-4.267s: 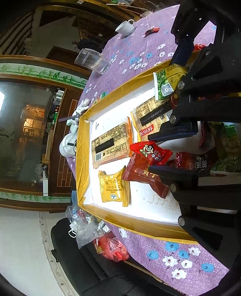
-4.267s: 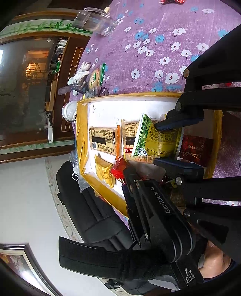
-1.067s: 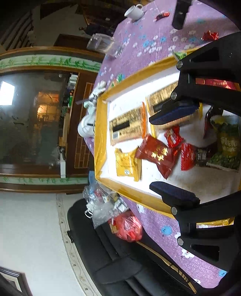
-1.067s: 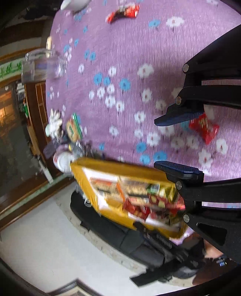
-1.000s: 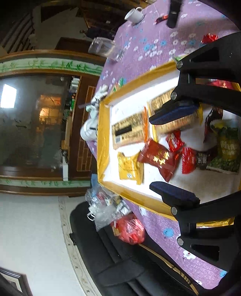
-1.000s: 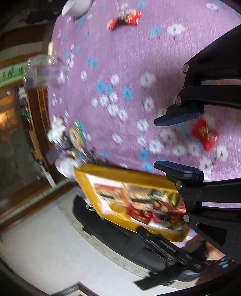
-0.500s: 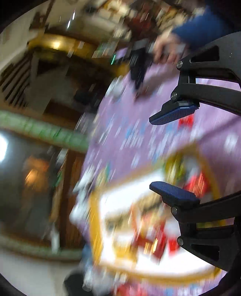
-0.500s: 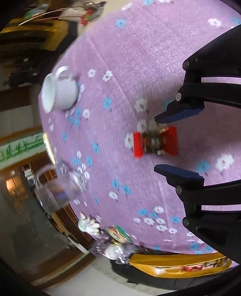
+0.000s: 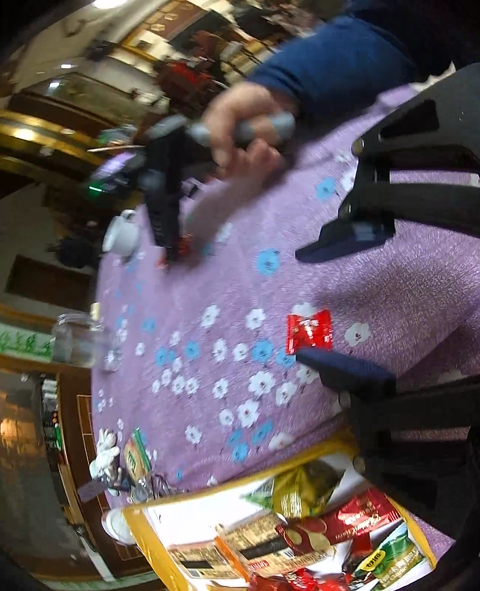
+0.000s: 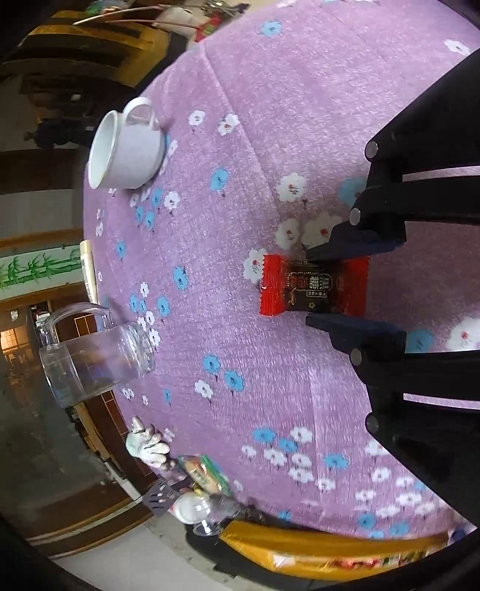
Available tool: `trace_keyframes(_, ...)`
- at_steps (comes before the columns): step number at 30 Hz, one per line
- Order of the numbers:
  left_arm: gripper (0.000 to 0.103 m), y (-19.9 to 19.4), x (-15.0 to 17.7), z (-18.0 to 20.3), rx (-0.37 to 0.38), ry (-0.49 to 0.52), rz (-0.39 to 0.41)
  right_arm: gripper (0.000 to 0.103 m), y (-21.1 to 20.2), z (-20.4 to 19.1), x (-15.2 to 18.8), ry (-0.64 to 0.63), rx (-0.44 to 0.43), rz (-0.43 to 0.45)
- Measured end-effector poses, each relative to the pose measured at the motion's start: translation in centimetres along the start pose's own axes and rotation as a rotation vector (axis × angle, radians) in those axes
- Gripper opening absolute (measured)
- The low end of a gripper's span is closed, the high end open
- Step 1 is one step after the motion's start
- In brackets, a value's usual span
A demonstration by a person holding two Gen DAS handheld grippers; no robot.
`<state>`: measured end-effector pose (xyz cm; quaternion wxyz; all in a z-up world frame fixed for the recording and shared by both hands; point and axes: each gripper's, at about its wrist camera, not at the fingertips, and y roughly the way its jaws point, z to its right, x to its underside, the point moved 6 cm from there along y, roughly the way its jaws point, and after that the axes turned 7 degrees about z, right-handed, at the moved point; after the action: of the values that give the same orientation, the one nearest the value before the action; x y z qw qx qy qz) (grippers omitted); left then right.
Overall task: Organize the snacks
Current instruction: 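Lift the chocolate bar and red candy off the table with both tools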
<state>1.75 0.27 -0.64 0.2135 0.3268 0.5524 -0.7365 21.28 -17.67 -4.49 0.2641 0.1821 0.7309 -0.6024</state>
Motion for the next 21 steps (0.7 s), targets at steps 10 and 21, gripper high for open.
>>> trace_keyframes(10,0.032,3.5,0.7,-1.4,-0.137,0.004,-0.073,0.029,-3.8,-2.4,-0.3,-0.001,-0.111,0.071)
trace_keyframes(21,0.032,3.4,-0.2,-1.4,-0.094,-0.027,-0.03,0.029,-5.9,-8.6,1.6,-0.15,-0.219,0.102)
